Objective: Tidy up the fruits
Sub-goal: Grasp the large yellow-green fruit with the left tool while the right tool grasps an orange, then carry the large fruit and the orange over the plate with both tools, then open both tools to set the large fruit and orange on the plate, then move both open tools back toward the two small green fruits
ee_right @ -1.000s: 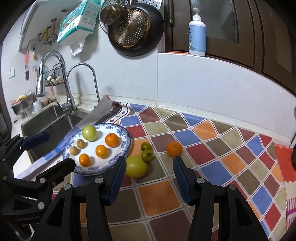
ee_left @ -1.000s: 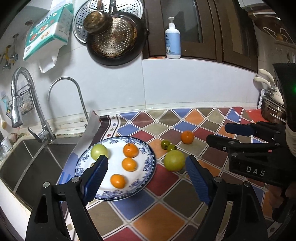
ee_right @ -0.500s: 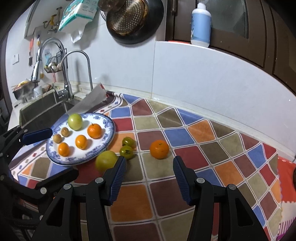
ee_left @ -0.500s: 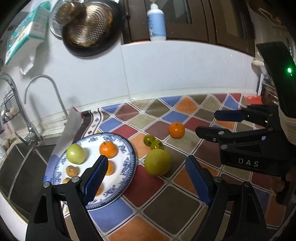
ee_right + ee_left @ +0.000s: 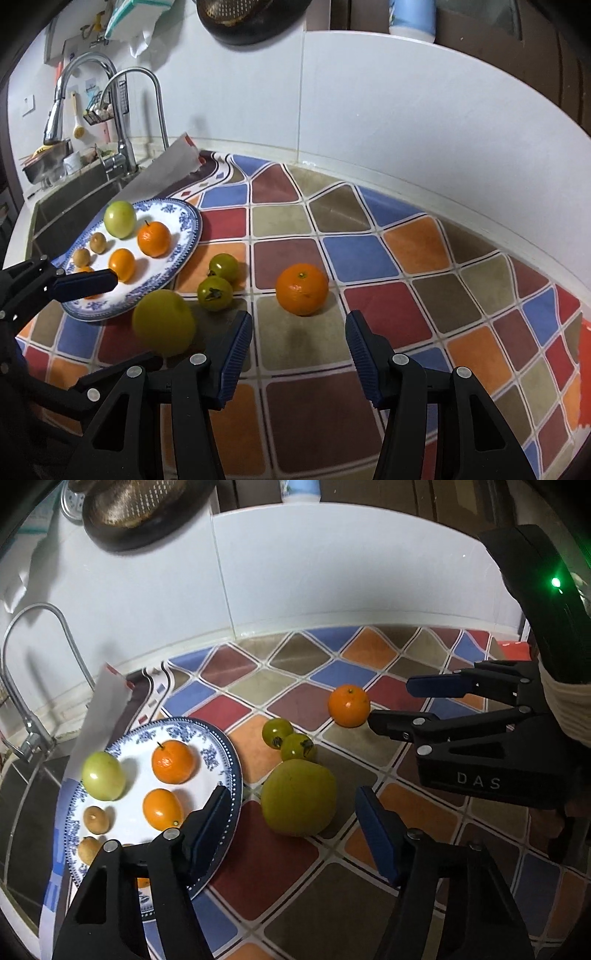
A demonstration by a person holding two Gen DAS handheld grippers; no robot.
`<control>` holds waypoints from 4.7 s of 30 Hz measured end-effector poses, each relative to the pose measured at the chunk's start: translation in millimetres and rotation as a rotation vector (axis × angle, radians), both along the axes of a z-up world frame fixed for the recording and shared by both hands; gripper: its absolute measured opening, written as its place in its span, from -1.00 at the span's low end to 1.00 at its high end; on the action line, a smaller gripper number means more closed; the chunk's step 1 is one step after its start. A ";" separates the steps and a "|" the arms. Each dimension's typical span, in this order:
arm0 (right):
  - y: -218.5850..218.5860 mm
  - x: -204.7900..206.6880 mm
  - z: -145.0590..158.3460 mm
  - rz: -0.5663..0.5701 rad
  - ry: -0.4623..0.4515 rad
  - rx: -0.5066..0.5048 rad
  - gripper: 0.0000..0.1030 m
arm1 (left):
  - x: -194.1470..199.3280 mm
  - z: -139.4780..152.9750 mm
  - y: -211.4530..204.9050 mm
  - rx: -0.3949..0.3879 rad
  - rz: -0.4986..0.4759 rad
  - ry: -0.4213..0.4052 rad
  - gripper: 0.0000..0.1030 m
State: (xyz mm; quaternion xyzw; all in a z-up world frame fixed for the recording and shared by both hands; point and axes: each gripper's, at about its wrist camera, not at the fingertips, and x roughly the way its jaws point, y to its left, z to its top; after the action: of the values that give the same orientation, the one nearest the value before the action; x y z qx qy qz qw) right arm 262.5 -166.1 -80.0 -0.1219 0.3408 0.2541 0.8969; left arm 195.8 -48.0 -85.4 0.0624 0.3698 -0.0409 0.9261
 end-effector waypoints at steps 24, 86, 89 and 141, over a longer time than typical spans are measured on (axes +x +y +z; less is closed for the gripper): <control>25.4 52.0 -24.2 0.062 0.073 -0.034 -0.15 | 30.4 -17.9 10.4 -0.106 -0.006 0.093 -0.03; 118.4 -84.9 68.7 0.060 -0.068 0.097 -0.16 | -75.0 48.9 136.1 -0.136 0.048 -0.103 -0.03; 131.3 -76.0 68.2 0.077 -0.069 0.090 -0.16 | -66.6 44.2 144.1 -0.139 0.052 -0.092 -0.03; 111.5 -65.5 68.8 -0.033 -0.100 0.114 0.17 | -60.8 45.6 128.7 -0.074 0.026 -0.151 0.45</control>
State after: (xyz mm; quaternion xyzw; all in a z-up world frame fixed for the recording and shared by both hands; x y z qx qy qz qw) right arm 197.0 -54.5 -11.2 -0.0777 0.2824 0.2519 0.9224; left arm 135.0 80.8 -39.9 0.0265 0.2979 -0.0378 0.9535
